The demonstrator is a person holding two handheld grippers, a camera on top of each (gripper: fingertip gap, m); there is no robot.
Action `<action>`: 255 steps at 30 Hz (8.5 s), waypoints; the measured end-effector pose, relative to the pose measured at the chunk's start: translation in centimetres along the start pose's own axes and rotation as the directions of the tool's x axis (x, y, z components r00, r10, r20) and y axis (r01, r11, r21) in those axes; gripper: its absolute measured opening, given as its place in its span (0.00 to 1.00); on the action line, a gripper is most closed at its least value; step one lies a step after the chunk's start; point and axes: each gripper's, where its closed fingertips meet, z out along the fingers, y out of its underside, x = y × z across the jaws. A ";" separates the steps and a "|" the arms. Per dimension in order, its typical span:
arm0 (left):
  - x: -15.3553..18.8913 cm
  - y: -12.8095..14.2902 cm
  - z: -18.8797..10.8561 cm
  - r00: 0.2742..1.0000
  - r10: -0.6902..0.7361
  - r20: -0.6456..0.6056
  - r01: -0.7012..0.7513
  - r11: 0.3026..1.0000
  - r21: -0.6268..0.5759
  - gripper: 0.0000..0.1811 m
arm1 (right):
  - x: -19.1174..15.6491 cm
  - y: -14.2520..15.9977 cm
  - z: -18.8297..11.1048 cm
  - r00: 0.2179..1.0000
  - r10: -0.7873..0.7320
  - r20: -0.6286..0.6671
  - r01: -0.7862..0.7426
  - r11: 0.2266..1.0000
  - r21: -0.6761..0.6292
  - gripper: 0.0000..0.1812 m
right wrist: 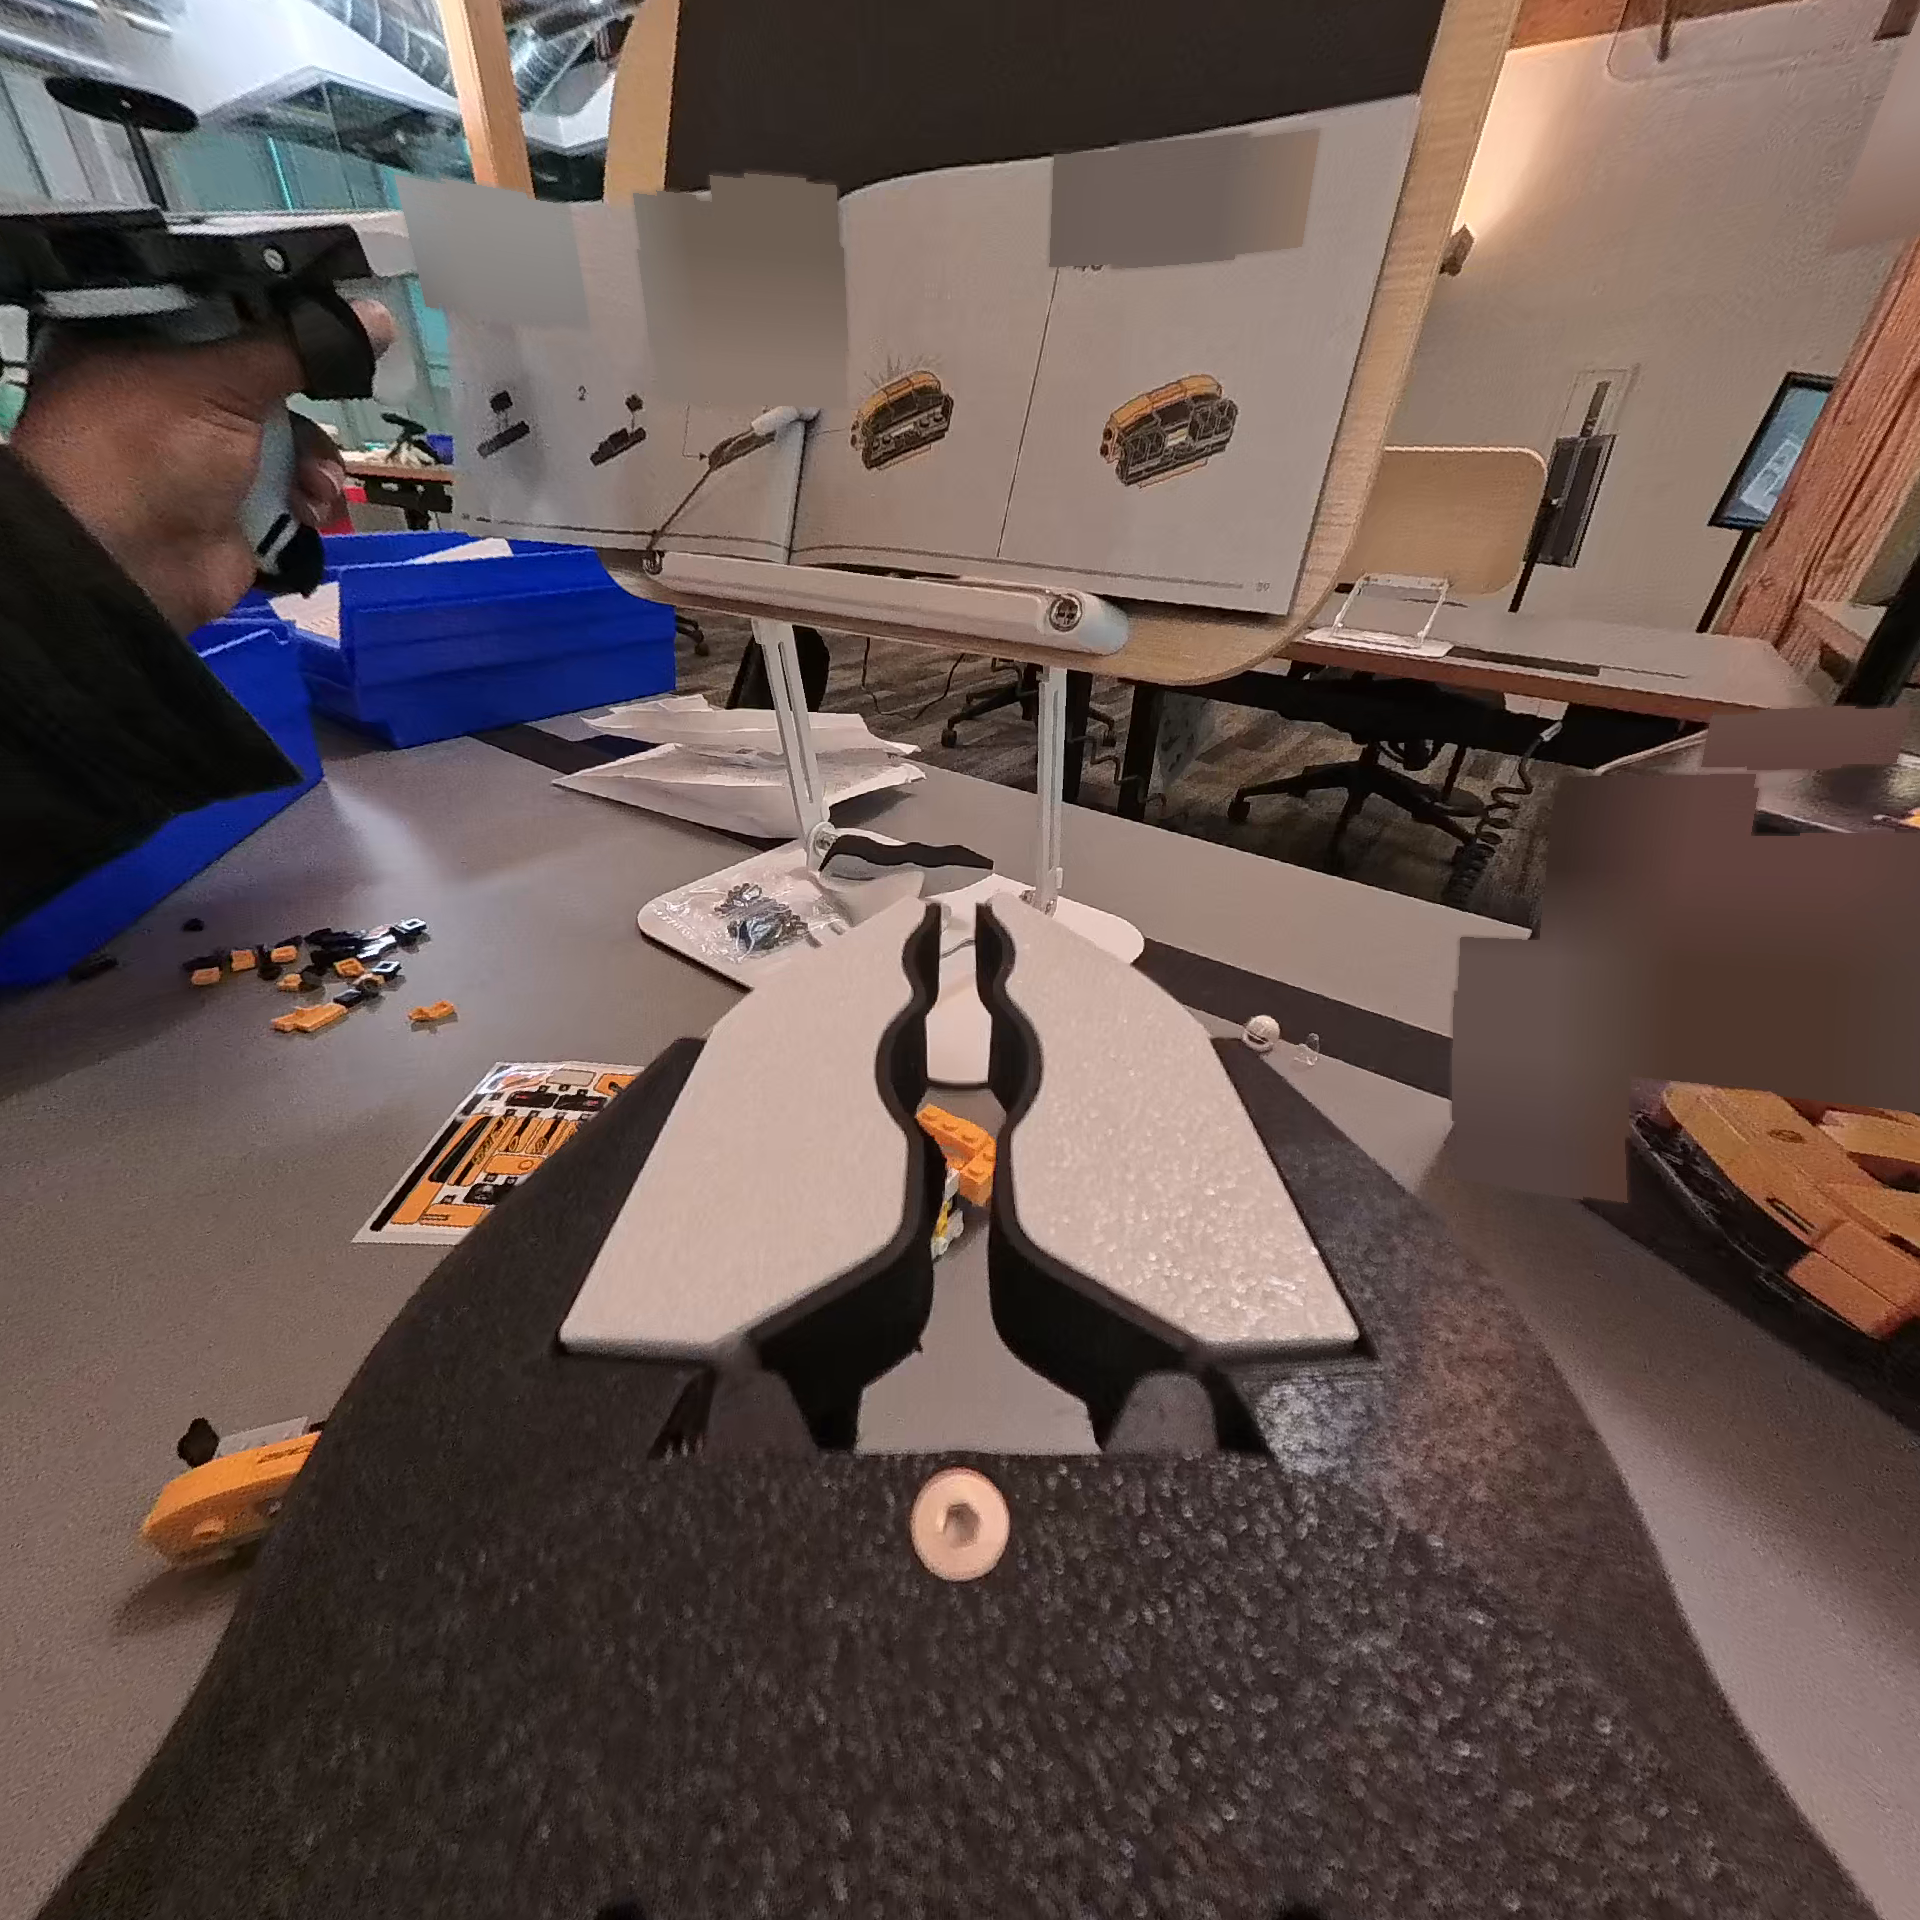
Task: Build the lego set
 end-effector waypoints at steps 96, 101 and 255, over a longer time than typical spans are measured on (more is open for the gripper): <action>1.5 21.4 -22.4 0.362 -0.224 -0.905 -0.912 0.117 -0.394 0.09 | 1.3 0.1 -4.8 0.999 0.038 0.017 -0.037 0.999 -0.034 0.04; 2.6 22.2 -22.4 0.311 -0.253 -0.916 -0.927 0.133 -0.352 0.04 | 1.0 0.5 -4.6 0.999 0.024 0.028 -0.023 0.999 -0.047 0.04; 22.7 2.7 -24.8 0.220 0.200 -0.955 -0.202 0.967 0.156 0.00 | -15.2 -3.5 -5.0 0.485 0.521 0.702 -0.383 0.849 -0.365 0.12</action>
